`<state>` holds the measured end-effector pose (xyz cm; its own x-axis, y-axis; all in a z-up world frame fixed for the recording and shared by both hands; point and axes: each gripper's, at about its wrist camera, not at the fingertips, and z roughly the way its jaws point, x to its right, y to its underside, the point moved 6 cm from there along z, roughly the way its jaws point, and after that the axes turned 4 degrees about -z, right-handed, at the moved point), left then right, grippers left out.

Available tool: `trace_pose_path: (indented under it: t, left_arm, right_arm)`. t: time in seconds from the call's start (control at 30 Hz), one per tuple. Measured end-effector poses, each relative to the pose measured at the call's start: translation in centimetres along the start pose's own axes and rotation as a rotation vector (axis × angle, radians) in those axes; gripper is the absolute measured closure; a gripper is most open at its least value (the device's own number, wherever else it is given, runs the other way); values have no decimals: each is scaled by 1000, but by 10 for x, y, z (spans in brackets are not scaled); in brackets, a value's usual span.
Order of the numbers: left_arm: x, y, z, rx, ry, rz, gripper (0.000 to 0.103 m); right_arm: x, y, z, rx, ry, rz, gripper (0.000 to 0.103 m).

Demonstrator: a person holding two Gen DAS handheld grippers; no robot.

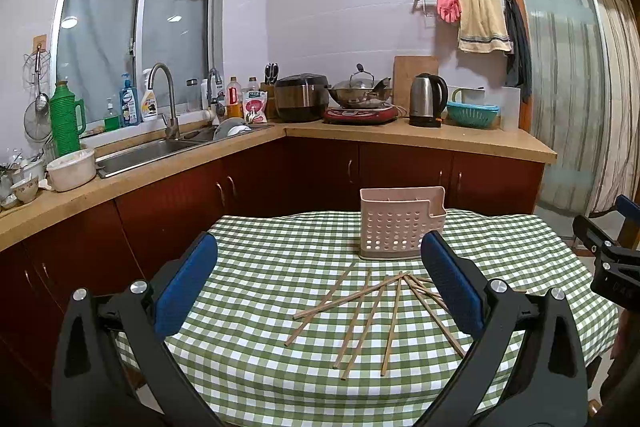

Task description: Organize utensils

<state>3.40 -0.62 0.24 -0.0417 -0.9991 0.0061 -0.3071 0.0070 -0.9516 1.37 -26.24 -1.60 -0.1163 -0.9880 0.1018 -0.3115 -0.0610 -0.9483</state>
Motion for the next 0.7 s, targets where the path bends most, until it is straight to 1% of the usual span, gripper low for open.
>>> trace_pose_path:
  t: [0.7]
  left_arm:
    - [-1,4,2,-3,4,0,4]
  right_arm:
    - [-3,3,0,5,1,-2,6]
